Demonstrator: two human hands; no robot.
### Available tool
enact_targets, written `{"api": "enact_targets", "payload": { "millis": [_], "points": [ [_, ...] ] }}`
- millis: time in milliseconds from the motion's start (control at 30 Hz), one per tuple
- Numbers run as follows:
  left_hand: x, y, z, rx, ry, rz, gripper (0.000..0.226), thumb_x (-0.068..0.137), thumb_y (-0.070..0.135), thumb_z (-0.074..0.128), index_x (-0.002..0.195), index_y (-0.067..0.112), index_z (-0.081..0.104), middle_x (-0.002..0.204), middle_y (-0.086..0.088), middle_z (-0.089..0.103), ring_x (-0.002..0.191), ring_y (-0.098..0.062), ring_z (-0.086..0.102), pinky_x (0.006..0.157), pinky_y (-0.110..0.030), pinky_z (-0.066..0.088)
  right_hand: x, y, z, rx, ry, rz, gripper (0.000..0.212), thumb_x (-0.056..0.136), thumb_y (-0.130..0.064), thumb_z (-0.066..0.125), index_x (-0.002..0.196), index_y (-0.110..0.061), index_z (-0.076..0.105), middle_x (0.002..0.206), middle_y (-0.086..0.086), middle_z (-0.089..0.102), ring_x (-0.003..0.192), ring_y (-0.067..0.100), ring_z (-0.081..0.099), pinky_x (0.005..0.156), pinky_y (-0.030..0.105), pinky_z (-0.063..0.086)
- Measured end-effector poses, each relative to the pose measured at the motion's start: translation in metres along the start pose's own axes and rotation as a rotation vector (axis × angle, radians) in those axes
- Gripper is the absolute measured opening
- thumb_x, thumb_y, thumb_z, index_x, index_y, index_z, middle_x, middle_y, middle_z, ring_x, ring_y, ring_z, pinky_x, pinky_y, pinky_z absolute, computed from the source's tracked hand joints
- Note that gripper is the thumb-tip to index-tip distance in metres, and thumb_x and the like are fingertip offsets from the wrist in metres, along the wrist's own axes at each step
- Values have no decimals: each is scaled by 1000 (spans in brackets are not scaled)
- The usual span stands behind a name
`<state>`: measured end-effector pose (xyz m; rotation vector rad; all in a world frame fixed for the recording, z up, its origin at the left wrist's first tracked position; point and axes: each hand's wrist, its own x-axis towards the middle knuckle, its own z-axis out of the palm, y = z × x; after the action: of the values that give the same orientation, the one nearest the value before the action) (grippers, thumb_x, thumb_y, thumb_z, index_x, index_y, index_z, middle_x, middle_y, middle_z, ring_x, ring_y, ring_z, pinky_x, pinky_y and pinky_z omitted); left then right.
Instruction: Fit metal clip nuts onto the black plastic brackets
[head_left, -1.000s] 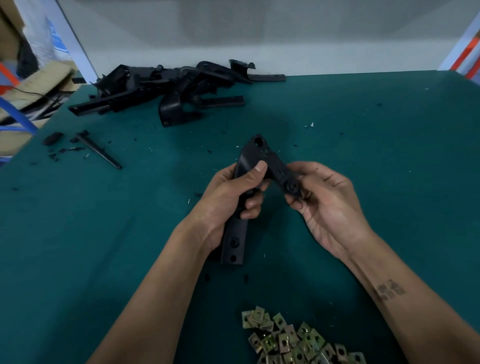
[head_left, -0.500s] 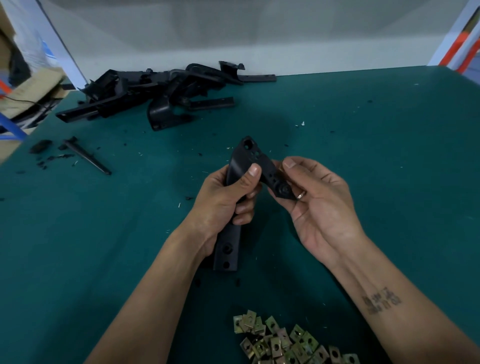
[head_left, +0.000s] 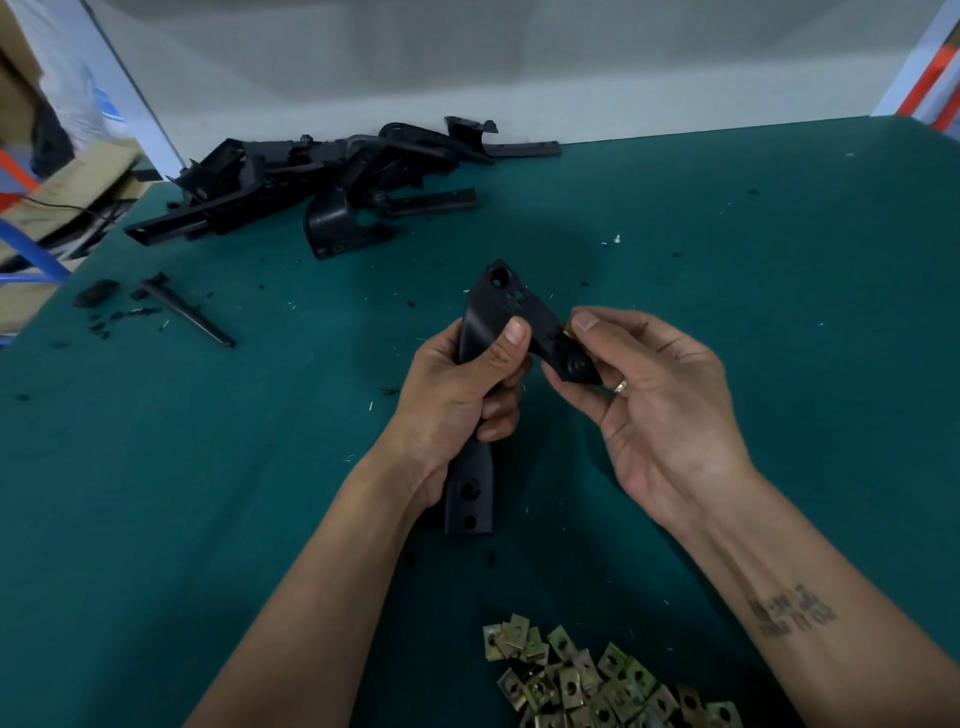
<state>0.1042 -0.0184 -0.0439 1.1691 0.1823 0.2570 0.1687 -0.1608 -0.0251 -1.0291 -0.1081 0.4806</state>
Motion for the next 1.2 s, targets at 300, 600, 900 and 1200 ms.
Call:
{"api": "enact_targets", "payload": {
  "millis": [300, 600, 900, 1200],
  "points": [
    [0, 1, 2, 10, 5, 3, 36, 83, 38, 73, 91, 12, 50, 68, -2, 39, 45, -8, 29, 37, -19, 28, -10, 8, 10, 110, 134, 13, 5, 89, -6, 75, 86, -8, 71, 84, 7, 73, 77, 16, 72, 69, 29, 59],
    [-2, 1, 3, -14, -6, -1, 33, 80, 38, 74, 84, 13, 52, 66, 0, 44, 44, -7, 30, 37, -18, 28, -11, 4, 10, 24, 74, -76, 10, 88, -4, 73, 80, -6, 69, 81, 10, 71, 74, 18, 69, 69, 31, 58],
    [-4, 3, 1, -33, 34, 15, 28, 82, 33, 69, 80, 13, 50, 63, 0, 45, 42, -7, 30, 37, -18, 25, -12, 0, 11, -47, -69, -146, 26, 99, -4, 59, 74, -1, 61, 78, 17, 66, 72, 28, 68, 68, 39, 59],
    [-3, 2, -1, -33, 16, 18, 27, 86, 34, 65, 84, 12, 50, 65, 0, 43, 44, -7, 28, 38, -18, 25, -8, -2, 6, -205, -194, -151, 31, 88, -23, 47, 78, -11, 74, 102, 9, 71, 108, 39, 67, 77, 45, 61]
  ]
}}
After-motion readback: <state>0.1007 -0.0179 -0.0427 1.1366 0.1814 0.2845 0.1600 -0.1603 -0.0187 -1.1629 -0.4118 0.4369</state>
